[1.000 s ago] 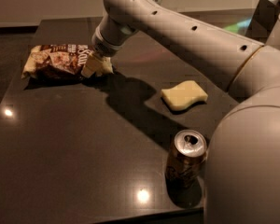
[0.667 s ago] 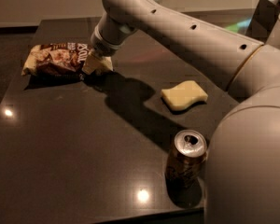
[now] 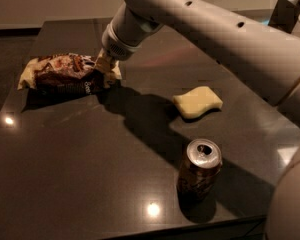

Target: Move brown chip bag near orange can

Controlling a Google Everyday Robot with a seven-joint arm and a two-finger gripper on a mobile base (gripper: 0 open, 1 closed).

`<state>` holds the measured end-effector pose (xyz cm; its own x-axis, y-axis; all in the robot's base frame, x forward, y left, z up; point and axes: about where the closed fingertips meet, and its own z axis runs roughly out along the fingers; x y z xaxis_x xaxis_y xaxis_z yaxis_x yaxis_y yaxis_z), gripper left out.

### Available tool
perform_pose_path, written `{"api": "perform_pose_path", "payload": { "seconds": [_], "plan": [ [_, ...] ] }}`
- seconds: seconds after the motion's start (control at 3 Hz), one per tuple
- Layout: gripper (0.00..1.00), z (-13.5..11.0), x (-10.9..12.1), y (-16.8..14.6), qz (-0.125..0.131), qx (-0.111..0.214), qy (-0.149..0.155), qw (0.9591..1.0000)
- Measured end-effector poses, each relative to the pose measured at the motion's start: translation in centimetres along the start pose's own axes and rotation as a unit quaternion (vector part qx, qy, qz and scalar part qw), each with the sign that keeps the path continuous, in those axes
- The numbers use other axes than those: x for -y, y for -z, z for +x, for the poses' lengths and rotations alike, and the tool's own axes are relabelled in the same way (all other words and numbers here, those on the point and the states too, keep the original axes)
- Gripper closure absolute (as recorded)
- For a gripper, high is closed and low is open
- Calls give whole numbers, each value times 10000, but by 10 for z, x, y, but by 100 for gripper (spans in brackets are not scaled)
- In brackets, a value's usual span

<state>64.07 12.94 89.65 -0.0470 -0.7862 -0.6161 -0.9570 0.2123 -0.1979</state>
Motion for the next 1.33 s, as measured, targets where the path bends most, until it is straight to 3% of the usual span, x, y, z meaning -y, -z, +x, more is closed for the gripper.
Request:
{"api": "perform_pose_path", "payload": {
  "seconds": [0.33, 0.67, 1.0, 1.33],
  "plan": [
    [100, -2, -24, 24, -229, 149, 305, 9992],
    [100, 2, -48, 41, -582, 364, 612, 9958],
    [100, 8, -66, 56, -854, 510, 857, 9913],
    [100, 32, -91, 85, -1258, 678, 1191, 9825]
  ]
}}
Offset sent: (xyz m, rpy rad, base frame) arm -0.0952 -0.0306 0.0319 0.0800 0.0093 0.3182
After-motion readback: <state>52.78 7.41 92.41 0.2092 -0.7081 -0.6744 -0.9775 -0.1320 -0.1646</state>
